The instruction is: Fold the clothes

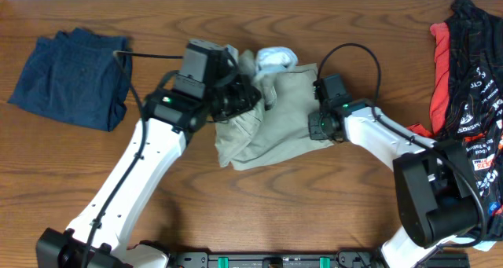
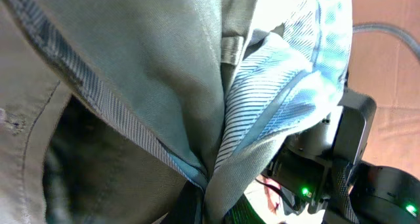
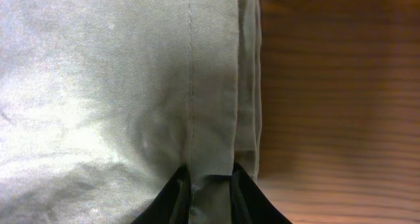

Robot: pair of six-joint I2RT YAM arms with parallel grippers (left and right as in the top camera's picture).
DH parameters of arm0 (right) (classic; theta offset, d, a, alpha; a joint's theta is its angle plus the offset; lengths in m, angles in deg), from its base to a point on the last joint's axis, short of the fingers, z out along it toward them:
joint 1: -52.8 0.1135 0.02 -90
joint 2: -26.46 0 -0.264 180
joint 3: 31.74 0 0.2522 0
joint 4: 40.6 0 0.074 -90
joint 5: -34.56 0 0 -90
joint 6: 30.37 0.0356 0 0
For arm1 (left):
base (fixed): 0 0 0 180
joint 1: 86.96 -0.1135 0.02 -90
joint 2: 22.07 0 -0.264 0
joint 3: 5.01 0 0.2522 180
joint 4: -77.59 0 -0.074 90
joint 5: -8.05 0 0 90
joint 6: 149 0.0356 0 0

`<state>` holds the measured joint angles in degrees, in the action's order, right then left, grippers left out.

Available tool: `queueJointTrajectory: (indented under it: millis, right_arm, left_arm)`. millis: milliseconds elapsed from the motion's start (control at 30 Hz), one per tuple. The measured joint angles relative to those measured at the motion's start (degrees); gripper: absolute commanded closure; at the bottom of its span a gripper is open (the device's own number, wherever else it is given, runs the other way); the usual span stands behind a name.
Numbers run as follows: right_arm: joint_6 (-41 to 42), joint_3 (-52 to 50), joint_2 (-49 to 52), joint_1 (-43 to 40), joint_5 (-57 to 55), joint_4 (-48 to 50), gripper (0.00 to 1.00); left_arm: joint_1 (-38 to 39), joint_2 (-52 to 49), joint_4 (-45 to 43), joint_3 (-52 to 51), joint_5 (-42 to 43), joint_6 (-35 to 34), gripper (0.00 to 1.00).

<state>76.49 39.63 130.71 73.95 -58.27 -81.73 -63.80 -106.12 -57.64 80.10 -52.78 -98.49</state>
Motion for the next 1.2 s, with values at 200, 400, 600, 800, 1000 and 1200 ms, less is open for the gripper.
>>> queueJointTrajectory:
  millis: [200,400,600,800,1000,1200]
  right_arm:
    - [1.16,-0.04,-0.02,2.54,-0.02,0.0,0.8]
    - [2.27,-0.04,-0.07,2.84,0.87,0.09,0.59]
    - [2.62,1.2,-0.28,0.9,2.21,-4.87,0.48]
    - [2.91,5.22,-1.9,-9.44,1.03,-14.93,0.44]
    - [0.26,8.94,-10.12,-14.71,6.82,-16.48,0.39]
    - [-5.03,8.94,-11.19,-13.22,18.8,-18.03,0.39]
  left_arm:
    - [2.91,-2.6,-0.57,0.0,-1.36,-1.77,0.94]
    - [4.35,-5.27,-3.45,0.0,-1.75,-3.72,0.89]
    - [6.25,-5.53,-5.62,0.04,-1.88,-4.33,0.57]
    - [4.94,-5.53,-4.83,0.04,-1.49,1.51,0.54]
    - [-3.72,-5.53,1.27,0.09,-4.81,7.08,0.5]
    - [-10.03,-5.55,3.26,0.09,-11.1,9.33,0.36]
